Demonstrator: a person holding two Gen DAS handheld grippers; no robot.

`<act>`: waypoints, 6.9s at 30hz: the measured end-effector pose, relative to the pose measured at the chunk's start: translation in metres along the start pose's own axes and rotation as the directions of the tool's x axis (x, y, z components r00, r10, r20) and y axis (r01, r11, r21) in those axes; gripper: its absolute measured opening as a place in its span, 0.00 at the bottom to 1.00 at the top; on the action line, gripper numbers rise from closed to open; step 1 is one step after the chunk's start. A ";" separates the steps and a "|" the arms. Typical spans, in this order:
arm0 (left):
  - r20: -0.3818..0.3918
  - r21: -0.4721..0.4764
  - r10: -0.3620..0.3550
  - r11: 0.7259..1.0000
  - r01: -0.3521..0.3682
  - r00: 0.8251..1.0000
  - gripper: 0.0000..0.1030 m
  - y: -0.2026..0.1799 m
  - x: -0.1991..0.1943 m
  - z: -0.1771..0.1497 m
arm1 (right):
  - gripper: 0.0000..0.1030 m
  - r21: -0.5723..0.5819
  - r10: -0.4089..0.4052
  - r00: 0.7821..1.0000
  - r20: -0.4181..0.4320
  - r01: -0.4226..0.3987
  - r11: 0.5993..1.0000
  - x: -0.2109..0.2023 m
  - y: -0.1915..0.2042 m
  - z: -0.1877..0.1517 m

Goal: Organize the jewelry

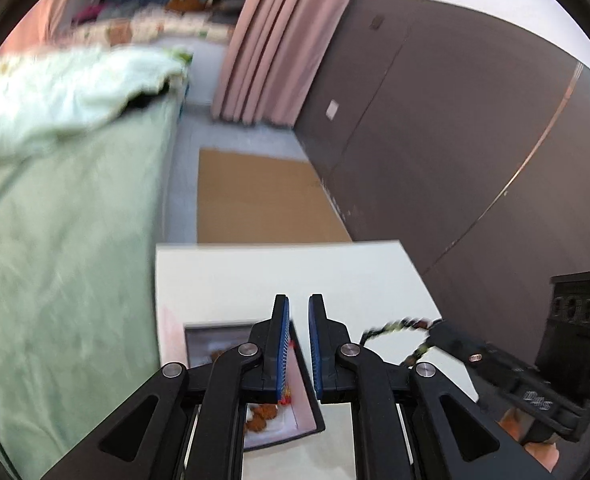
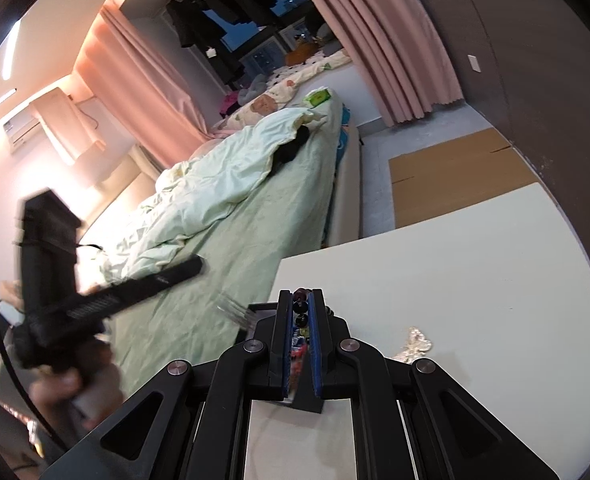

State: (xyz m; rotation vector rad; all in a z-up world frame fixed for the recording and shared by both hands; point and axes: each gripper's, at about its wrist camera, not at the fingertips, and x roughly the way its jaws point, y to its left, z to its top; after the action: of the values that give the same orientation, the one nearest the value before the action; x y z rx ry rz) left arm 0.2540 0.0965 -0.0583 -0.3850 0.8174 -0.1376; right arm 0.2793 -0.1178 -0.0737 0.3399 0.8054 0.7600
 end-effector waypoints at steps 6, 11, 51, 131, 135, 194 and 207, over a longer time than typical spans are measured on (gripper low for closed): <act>-0.025 -0.054 0.006 0.999 -0.007 1.000 0.55 0.024 0.014 -0.017 | 0.09 -0.029 0.049 0.999 -0.001 -0.049 0.998 0.007 0.014 -0.003; 0.054 -0.058 0.042 0.998 -0.038 0.998 0.73 0.039 -0.009 -0.018 | 0.09 -0.057 0.080 0.996 -0.032 -0.082 0.995 0.028 0.032 -0.006; 0.117 0.041 0.066 0.997 -0.072 0.991 0.99 -0.012 -0.033 -0.033 | 1.00 0.067 -0.187 0.982 0.022 0.185 0.980 -0.024 -0.011 -0.013; -0.157 0.231 0.063 0.973 -0.026 0.986 0.00 -0.082 0.093 -0.025 | 0.45 0.073 -0.249 0.908 -0.336 0.289 0.954 -0.006 -0.118 -0.053; -0.150 0.199 0.050 0.980 -0.019 0.987 0.00 -0.071 0.080 -0.025 | 0.30 0.027 -0.228 0.897 -0.378 0.257 0.966 0.006 -0.107 -0.059; -0.044 -0.129 0.026 0.991 -0.031 0.999 0.74 0.047 -0.011 -0.019 | 0.28 -0.285 -0.524 0.749 -0.405 0.442 0.851 0.068 -0.042 -0.075; -0.013 -0.158 0.063 0.985 -0.064 0.998 0.74 0.067 -0.033 -0.019 | 0.13 -0.251 -0.389 0.868 -0.307 0.320 0.913 0.051 -0.005 -0.050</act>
State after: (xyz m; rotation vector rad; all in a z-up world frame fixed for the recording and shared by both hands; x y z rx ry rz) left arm 0.2164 0.1614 -0.0731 -0.5078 0.8501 -0.0145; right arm 0.2669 -0.0850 -0.1362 -0.1288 1.0868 0.5462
